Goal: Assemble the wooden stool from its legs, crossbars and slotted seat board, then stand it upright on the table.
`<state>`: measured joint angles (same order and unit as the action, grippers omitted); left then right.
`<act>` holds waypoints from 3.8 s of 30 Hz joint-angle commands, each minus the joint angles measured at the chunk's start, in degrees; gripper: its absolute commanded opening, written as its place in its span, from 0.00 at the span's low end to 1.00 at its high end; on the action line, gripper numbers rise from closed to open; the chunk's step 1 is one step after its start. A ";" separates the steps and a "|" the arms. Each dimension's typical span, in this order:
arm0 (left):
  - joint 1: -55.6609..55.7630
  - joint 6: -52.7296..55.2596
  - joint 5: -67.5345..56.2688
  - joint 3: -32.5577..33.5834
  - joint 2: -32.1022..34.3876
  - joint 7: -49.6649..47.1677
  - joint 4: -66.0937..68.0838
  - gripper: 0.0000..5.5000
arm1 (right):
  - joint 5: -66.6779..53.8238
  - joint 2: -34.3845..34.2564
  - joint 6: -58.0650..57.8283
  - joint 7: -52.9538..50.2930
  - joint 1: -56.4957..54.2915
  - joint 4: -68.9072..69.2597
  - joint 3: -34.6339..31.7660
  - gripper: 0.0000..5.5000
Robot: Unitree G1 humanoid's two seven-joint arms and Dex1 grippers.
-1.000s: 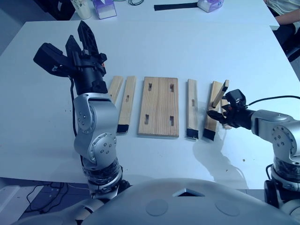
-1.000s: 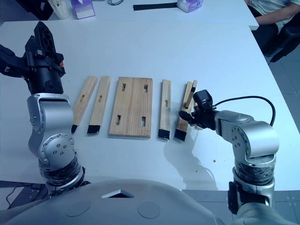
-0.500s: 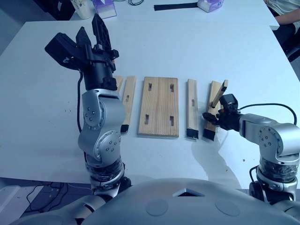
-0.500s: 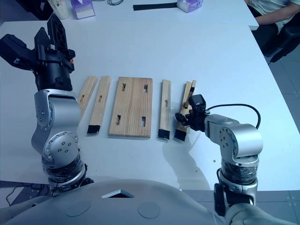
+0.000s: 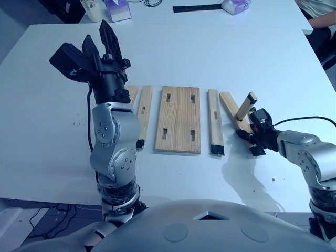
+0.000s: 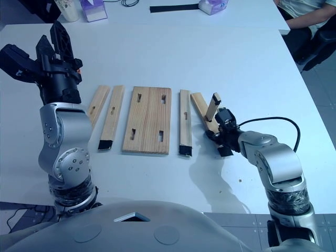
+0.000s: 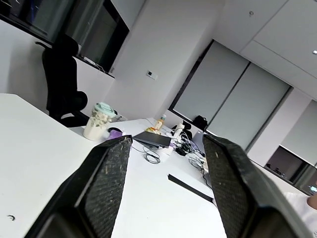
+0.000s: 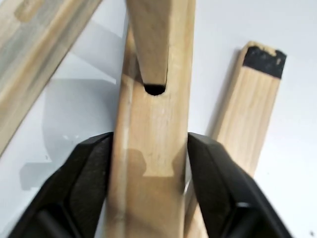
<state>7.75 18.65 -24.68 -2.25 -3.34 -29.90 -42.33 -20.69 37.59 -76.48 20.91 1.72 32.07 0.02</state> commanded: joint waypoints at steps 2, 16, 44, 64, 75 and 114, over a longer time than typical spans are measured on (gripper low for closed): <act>-1.34 -2.37 1.39 0.10 -5.03 -0.68 0.97 0.48 | -0.01 3.60 0.25 2.72 0.30 -4.02 3.13 0.37; -0.89 -8.15 0.06 3.81 -4.07 1.85 5.89 0.48 | -5.34 -11.59 1.59 0.70 -25.21 -13.23 -6.77 0.37; 32.12 26.41 -45.07 21.10 13.82 33.90 32.79 0.52 | -24.03 -25.37 21.48 13.29 -39.86 -30.41 -15.75 0.37; 26.75 27.30 -56.50 19.58 21.23 48.38 21.23 0.56 | -28.82 -9.06 22.54 48.21 -59.94 -41.00 -5.49 0.37; 27.55 28.03 -54.66 17.48 27.86 56.79 23.25 0.69 | -19.77 -4.90 32.00 61.41 -59.31 -45.67 1.95 0.37; 22.86 27.06 -48.09 12.51 31.08 67.01 19.00 0.38 | -19.73 -5.31 30.49 61.91 -51.79 -39.14 2.79 0.37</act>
<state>31.92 44.47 -72.47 11.44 27.53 36.23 -22.07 -39.93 32.46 -45.85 84.70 -50.14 -7.54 4.32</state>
